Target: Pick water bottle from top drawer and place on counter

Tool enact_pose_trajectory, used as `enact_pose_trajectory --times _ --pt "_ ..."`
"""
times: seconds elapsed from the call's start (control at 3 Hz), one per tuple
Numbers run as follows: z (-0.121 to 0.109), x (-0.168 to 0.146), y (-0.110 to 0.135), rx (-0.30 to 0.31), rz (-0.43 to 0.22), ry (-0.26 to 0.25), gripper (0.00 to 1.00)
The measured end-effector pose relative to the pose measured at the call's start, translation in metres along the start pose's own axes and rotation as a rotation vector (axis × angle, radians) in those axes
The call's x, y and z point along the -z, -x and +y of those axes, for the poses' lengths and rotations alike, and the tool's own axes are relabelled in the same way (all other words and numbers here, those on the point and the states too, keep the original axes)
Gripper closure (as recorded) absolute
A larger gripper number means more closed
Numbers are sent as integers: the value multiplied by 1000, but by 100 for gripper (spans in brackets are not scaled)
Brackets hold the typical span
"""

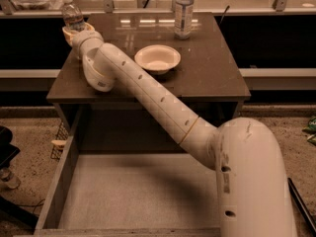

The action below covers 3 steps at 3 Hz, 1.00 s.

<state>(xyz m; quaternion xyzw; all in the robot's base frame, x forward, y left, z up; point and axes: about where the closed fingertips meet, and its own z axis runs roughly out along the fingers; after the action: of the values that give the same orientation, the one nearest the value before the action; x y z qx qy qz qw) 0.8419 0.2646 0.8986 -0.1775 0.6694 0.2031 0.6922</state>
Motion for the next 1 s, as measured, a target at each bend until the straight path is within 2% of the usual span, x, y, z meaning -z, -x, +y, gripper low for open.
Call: enact_pose_trajectory --times 0.67,1.0 --pt "0 1 0 -13 15 -6 100" --pt "0 1 1 -13 15 -6 83"
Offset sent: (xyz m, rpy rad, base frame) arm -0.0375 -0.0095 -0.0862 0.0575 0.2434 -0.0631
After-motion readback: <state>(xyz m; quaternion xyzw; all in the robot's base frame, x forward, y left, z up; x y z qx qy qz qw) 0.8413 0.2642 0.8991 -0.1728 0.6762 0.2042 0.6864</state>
